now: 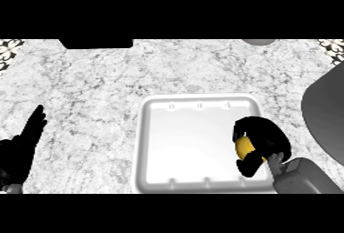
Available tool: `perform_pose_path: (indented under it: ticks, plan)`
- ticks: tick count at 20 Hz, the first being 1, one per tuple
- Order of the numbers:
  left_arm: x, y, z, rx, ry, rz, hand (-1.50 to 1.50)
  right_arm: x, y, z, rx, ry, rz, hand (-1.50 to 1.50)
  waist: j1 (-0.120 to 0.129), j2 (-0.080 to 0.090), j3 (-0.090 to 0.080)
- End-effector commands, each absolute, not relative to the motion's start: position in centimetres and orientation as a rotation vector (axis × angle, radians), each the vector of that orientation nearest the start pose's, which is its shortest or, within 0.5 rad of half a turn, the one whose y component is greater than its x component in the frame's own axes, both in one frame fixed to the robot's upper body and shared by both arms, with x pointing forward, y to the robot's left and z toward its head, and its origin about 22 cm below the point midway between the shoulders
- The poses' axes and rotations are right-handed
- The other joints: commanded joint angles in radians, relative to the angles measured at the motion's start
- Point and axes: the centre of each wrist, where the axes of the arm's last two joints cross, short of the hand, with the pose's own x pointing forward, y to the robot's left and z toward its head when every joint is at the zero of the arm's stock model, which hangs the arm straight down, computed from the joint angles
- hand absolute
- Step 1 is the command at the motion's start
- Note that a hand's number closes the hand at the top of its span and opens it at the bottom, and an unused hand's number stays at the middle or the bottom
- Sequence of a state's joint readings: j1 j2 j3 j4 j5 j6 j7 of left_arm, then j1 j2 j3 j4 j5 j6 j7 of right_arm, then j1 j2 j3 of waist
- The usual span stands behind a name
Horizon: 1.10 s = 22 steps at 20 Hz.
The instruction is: Pick the lemon from the tray and place it in the pot
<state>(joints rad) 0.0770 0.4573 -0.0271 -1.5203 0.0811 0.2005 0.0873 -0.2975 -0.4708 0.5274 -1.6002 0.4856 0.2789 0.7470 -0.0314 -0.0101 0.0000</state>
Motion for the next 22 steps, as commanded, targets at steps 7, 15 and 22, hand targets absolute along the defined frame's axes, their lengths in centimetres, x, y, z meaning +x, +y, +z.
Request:
perform_pose_path:
  ticks: [7,15,22]
  plan:
    - [22.8,34.6,2.2,0.478,-1.363,-0.106,0.0,21.6,-23.8,15.0,-1.153,-1.167,1.085,1.5,-0.016,-0.002,-0.001]
    - [23.5,33.4,2.7,0.445,-1.387,-0.129,0.0,19.9,-26.7,21.1,-1.347,-1.378,0.706,1.5,0.008,0.006,0.001]
    - [24.1,33.3,0.9,0.448,-1.37,-0.128,0.0,20.5,-31.3,22.7,-1.313,-1.438,0.529,1.5,0.022,0.01,0.0]
